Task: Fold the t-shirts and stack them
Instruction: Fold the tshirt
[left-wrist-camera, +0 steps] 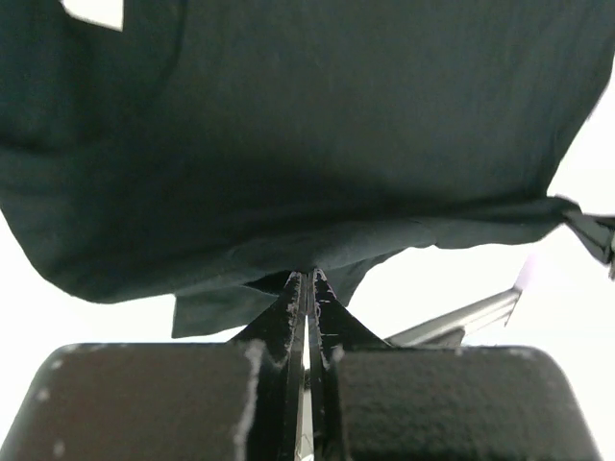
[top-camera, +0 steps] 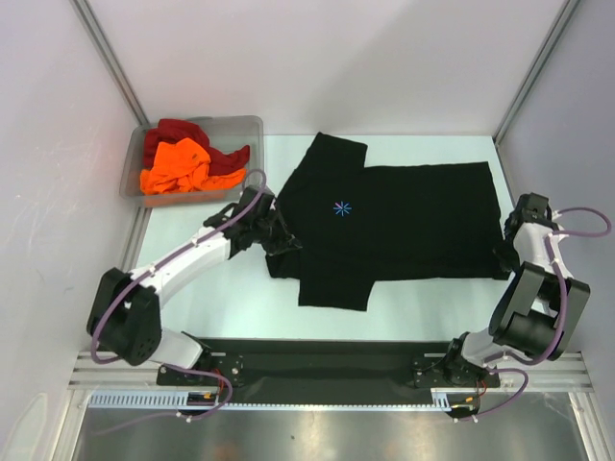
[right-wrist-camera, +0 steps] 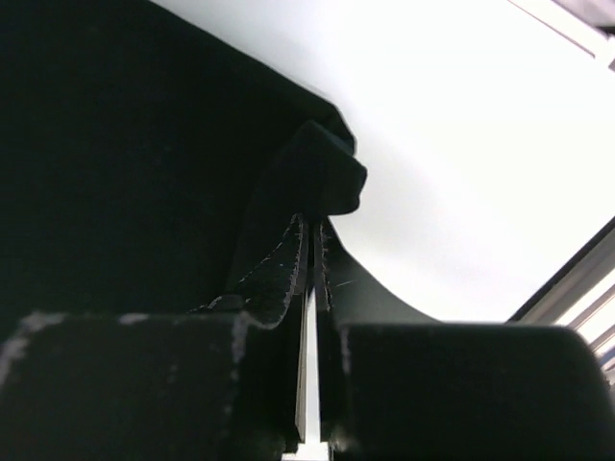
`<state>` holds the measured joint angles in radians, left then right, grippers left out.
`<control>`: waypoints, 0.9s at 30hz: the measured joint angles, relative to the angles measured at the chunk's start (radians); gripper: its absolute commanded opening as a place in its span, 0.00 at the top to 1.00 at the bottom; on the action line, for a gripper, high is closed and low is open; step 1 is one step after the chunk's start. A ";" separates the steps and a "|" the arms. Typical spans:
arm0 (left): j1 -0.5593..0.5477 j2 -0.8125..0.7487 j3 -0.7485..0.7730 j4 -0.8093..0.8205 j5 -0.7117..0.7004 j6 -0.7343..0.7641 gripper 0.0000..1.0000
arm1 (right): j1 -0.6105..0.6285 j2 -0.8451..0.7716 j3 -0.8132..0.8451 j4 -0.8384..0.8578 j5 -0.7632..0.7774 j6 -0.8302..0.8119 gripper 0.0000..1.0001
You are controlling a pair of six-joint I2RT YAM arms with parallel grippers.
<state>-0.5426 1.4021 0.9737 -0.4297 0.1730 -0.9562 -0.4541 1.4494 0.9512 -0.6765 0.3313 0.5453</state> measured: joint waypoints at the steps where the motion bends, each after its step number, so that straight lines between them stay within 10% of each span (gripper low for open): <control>1: 0.011 0.021 0.014 0.000 0.002 0.001 1.00 | 0.005 0.007 0.011 0.000 0.000 0.000 1.00; 27: 0.114 0.320 0.232 0.004 0.068 0.060 1.00 | 0.090 0.324 0.346 -0.058 -0.007 -0.084 1.00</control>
<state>-0.4286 1.7218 1.2057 -0.4255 0.2409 -0.8959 -0.3645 1.7733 1.2976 -0.7345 0.3241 0.4610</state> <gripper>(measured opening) 0.005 0.017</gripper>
